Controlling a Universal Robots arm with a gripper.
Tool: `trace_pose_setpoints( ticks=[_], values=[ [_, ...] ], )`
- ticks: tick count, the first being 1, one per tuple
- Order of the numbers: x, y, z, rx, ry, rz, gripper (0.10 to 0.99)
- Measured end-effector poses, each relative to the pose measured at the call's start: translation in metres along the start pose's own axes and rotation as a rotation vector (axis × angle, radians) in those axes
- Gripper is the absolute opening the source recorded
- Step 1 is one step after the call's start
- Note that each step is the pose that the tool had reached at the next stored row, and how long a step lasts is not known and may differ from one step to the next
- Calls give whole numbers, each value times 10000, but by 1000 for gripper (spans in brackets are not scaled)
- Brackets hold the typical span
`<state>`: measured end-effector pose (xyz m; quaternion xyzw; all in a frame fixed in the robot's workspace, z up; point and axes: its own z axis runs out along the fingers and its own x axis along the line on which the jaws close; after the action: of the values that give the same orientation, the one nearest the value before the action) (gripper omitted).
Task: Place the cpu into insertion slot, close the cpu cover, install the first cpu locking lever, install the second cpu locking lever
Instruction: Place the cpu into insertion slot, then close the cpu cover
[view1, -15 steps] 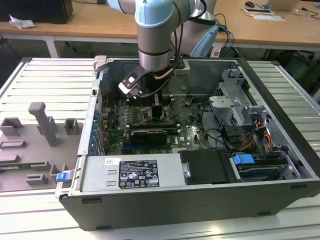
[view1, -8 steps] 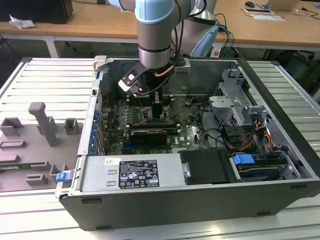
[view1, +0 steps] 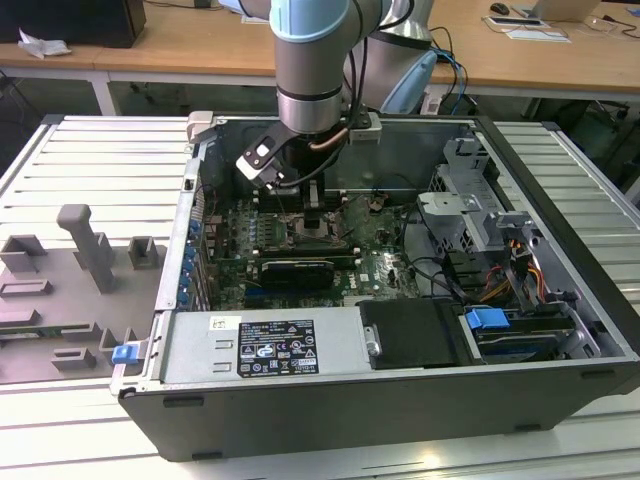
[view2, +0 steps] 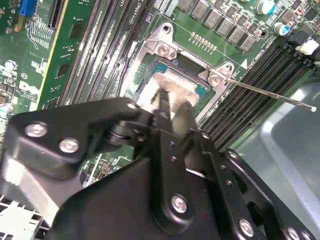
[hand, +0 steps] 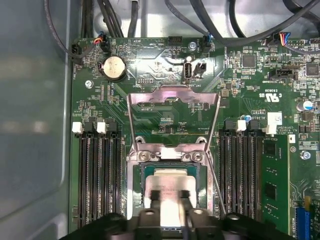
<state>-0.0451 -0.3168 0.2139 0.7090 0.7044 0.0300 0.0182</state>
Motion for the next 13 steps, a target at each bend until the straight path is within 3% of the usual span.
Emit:
trace_pose_setpoints(
  ticks=[1, 2, 13],
  values=[
    [-1, 0, -2, -1, 1, 0, 165],
    [-1, 0, -3, 0, 1, 0, 106],
    [0, 3, -48, 1, -2, 0, 106]
  ],
)
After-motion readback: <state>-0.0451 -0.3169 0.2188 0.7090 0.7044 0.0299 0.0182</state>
